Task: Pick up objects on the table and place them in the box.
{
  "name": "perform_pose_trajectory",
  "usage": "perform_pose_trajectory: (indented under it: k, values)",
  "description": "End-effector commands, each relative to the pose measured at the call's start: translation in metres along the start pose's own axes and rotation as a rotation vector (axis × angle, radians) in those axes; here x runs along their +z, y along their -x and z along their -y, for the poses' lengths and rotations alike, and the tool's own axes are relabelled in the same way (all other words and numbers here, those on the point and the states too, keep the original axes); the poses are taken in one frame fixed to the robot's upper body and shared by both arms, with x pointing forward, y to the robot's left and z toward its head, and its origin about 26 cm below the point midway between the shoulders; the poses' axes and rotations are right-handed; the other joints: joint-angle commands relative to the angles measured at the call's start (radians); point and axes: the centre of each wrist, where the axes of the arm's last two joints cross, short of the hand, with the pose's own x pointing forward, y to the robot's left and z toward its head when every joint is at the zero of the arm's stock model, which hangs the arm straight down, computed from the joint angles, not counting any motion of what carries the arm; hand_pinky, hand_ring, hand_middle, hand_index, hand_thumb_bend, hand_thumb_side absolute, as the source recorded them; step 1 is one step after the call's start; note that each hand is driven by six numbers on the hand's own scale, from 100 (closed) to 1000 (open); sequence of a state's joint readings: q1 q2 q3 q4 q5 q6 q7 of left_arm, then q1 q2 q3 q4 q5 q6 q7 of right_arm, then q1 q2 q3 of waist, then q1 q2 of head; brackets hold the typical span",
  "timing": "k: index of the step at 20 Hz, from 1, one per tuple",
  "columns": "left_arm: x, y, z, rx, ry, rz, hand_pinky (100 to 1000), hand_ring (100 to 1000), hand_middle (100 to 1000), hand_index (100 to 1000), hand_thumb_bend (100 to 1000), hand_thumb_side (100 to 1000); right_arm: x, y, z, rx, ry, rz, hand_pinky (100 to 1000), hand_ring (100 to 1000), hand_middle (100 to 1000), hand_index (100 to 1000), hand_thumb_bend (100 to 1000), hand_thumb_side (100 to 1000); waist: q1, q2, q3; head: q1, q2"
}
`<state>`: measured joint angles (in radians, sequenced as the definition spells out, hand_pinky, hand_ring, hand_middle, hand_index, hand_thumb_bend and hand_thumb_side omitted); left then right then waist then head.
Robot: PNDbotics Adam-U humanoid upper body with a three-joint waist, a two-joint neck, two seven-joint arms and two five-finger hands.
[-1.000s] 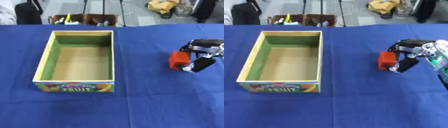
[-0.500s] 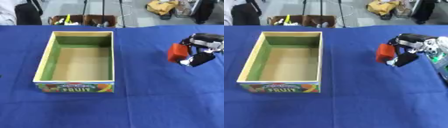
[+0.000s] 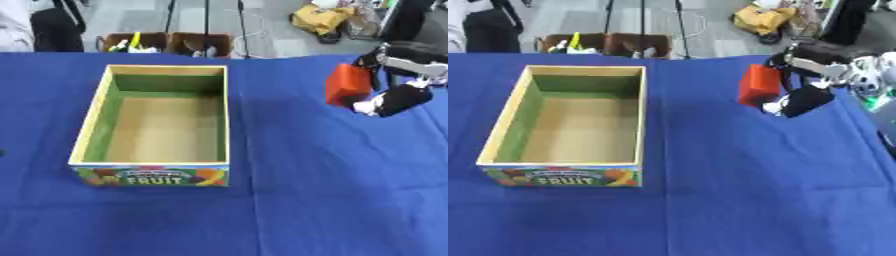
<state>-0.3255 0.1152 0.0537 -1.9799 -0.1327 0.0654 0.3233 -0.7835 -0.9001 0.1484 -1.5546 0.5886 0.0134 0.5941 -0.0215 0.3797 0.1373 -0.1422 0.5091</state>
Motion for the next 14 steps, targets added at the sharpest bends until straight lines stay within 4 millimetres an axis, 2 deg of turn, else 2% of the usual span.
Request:
perform_pose_trajectory:
  k: [1, 14]
  values:
    - [-0.003, -0.007, -0.004, -0.007, 0.006, 0.03, 463, 650, 603, 634, 100, 931, 0.007, -0.007, 0.025, 0.034, 0.053, 0.009, 435, 636, 358, 442, 100, 510, -0.003, -0.029, 0.002, 0.001, 0.002]
    - [-0.003, -0.007, -0.004, -0.006, 0.011, 0.029, 460, 649, 603, 633, 100, 931, -0.01, -0.06, 0.062, 0.012, 0.157, 0.175, 412, 609, 338, 435, 100, 527, -0.019, -0.044, 0.036, -0.017, 0.002]
